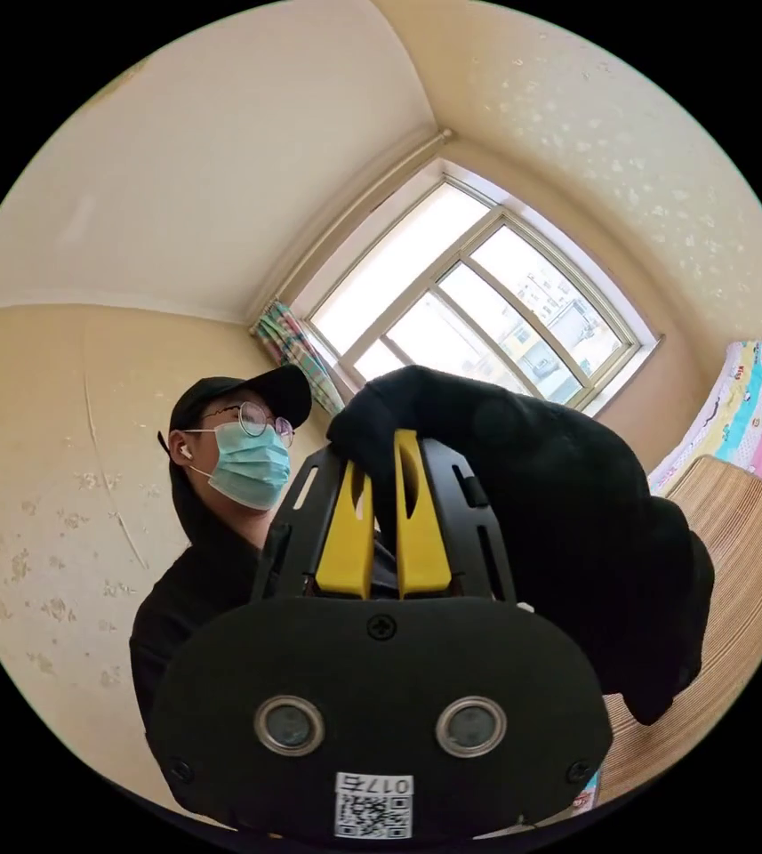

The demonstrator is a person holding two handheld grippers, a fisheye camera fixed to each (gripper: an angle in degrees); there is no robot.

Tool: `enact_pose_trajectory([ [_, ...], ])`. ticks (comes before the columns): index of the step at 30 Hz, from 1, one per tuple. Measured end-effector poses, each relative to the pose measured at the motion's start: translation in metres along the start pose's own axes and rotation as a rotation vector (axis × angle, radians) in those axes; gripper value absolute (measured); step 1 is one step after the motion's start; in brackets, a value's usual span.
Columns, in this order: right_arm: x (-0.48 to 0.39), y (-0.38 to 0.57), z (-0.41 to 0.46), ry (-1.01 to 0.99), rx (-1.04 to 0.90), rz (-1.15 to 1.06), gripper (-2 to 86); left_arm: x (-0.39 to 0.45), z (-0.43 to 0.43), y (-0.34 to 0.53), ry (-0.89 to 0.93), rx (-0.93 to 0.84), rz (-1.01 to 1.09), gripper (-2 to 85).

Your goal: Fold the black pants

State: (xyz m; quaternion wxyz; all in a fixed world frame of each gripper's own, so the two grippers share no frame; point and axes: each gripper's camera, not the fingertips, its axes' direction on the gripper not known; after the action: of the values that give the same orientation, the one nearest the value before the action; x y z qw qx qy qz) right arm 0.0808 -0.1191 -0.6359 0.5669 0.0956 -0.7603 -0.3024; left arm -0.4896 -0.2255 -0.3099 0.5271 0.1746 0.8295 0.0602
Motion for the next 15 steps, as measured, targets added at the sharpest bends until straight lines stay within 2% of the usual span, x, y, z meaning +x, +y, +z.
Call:
enact_pose_trajectory([
  [1, -0.022, 0.001, -0.012, 0.062, 0.028, -0.033, 5.4, 0.026, 0.01, -0.016, 0.019, 0.02, 0.079, 11.2],
  [3, -0.055, 0.008, -0.031, 0.143, 0.079, -0.103, 5.4, 0.068, 0.019, -0.038, -0.001, 0.043, 0.194, 7.7],
  [5, -0.095, 0.025, -0.057, 0.308, 0.215, -0.137, 5.4, 0.114, 0.027, -0.055, -0.075, 0.044, 0.325, 7.0],
  [7, -0.12, 0.045, -0.066, 0.451, 0.309, -0.143, 5.4, 0.175, 0.047, -0.066, -0.211, 0.033, 0.521, 6.7],
  [9, -0.147, 0.065, -0.059, 0.618, 0.37, -0.261, 5.3, 0.212, 0.07, -0.067, -0.342, 0.018, 0.654, 6.7],
  [10, -0.161, 0.076, -0.049, 0.768, 0.401, -0.368, 5.2, 0.228, 0.087, -0.069, -0.429, 0.015, 0.704, 6.8],
  [11, -0.167, 0.078, -0.041, 0.93, 0.441, -0.425, 5.1, 0.232, 0.096, -0.071, -0.46, 0.008, 0.719, 6.8],
  [15, -0.124, 0.022, -0.049, 1.149, 0.442, -0.334, 5.0, 0.189, 0.176, -0.132, -0.664, -0.116, 0.696, 7.3],
])
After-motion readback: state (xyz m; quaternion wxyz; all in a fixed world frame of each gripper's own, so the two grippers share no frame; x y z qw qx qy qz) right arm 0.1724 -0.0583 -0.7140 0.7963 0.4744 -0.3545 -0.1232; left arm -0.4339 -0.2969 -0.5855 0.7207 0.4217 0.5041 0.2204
